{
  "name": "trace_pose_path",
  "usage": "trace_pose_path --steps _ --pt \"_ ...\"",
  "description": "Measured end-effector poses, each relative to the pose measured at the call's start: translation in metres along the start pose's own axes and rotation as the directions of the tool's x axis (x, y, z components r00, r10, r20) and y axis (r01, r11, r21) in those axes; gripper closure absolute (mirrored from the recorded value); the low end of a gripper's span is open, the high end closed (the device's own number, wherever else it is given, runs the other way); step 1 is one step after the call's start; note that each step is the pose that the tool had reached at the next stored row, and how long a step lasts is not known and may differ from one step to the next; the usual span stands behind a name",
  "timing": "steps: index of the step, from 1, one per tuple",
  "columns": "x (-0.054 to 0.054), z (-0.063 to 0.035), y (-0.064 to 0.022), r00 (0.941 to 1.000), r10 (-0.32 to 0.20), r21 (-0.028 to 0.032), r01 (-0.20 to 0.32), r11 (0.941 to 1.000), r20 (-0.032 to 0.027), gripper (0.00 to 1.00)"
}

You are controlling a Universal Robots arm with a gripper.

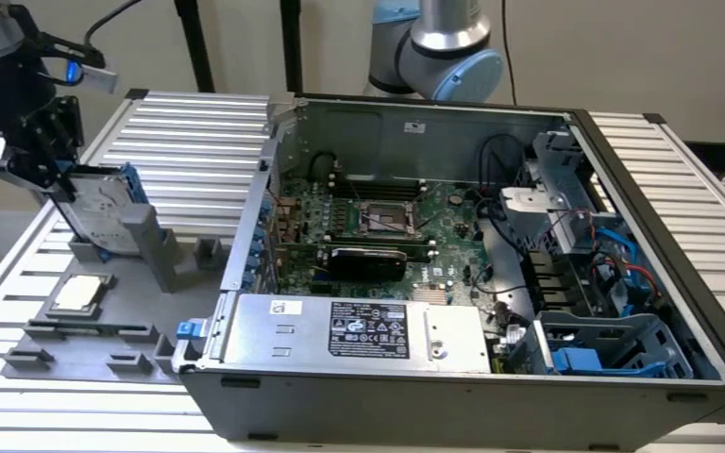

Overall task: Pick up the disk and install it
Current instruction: 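Pick up the disk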

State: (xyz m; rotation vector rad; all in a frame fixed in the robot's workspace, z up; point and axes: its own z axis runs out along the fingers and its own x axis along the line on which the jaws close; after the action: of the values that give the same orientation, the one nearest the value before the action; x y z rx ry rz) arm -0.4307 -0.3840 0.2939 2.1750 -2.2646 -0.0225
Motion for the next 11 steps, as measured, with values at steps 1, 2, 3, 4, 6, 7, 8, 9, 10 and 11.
trace_pose_path --steps 1,2,3,4,6,7,8,9,10,11 --pt "0.0 -0.0031 0.0 1.0 0.0 0.0001 0.0 1.0 0.0001 1.0" --pt "0.0 -0.0068 0.0001 1.0 0.0 0.0002 0.0 1.0 0.0001 1.0" --pt "0.0 -0.011 0.0001 1.0 0.0 0.0002 0.0 1.0 0.0 1.0" --pt "0.0 -0.0152 0.0002 1.0 0.0 0.0005 0.0 1.0 0.0001 1.0" --pt "0.0 -0.0243 0.0003 1.0 0.0 0.0006 0.0 1.0 0.0001 1.0" --pt "0.0 -0.0288 0.0003 1.0 0.0 0.0008 0.0 1.0 0.0002 1.0" --pt "0.0 -0.0335 0.0004 1.0 0.0 0.0007 0.0 1.0 0.0 1.0" --pt "0.0 -0.0381 0.0004 1.0 0.0 0.0008 0.0 1.0 0.0001 1.0" --pt "0.0 -0.0425 0.0005 1.0 0.0 0.0008 0.0 1.0 0.0001 1.0" --pt "0.0 -0.0471 0.0005 1.0 0.0 0.0007 0.0 1.0 0.0 1.0"
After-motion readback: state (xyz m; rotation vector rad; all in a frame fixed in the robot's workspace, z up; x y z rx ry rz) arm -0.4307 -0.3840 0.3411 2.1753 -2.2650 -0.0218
